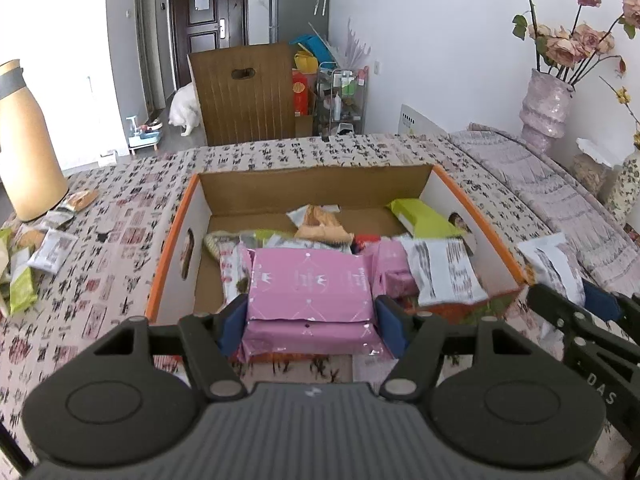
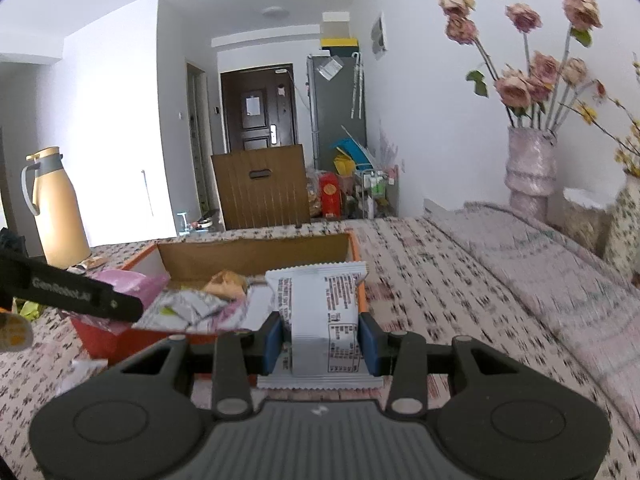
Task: Organize snacks
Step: 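Lift the pink packet with the left tool while the right tool carries the white packet over the box, then open both tools to drop the packets into the box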
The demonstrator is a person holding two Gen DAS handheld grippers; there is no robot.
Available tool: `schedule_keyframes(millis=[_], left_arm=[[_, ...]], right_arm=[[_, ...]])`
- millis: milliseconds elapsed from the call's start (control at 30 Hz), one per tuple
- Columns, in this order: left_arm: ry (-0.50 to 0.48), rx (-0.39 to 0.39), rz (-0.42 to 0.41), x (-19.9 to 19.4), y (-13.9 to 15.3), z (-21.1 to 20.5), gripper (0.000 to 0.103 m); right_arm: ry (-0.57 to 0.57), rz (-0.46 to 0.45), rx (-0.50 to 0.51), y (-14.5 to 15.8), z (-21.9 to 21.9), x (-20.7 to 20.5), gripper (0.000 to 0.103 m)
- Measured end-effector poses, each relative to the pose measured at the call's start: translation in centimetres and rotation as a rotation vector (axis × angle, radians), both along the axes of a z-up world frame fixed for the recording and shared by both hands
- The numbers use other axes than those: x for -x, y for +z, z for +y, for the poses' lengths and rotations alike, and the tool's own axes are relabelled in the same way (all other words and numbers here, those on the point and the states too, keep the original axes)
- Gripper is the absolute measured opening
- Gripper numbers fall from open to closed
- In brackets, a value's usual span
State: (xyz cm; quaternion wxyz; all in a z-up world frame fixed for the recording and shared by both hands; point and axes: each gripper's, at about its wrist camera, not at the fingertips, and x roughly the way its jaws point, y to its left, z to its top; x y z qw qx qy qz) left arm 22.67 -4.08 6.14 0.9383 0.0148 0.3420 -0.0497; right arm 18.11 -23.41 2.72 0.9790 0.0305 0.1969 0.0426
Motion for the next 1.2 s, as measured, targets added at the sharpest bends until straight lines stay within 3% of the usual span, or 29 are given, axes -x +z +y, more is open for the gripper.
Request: schedule_keyframes(millis=[467,767,900,967,1033,1100,1200], left_arm=[[0.05,0.044,-0.026,-6.3,-1.5,1.2,0.068],[0.072,0.096,0.046,-8.3,-3.6,3.4,0.068],[0.068,0.089,0.05,-8.2,-3.7,3.3,0.073],[0.077,0.089,0.042,-8.0,-3.5,3.3,0.082],[0.096,0.086,0.026,-7.8,-3.2,3.5,0.089],[0.118,0.09,0.017,-7.7,-3.0,3.7,0.103],[0.134,0.102,0.014,-7.6,-2.7,4.0,0.103]], right_arm=[[0.038,-0.001,0.027,0.3,2.4,-8.2,0.039],[0.053,0.029,0.014,-1.9,2.7,-10.6,0.039],[0.055,0.036,-0.002,-2.1,2.5,-10.6,0.041],[0.061,0.039,-0.016,-2.0,2.2,-10.5,0.047],[0.055,0.033,-0.021,-2.0,2.1,-10.3,0.073],[0.054,0.028,-0.024,-2.0,2.0,-10.0,0.086],[0.049,0.025,-0.032,-1.9,1.7,-9.9,0.103]])
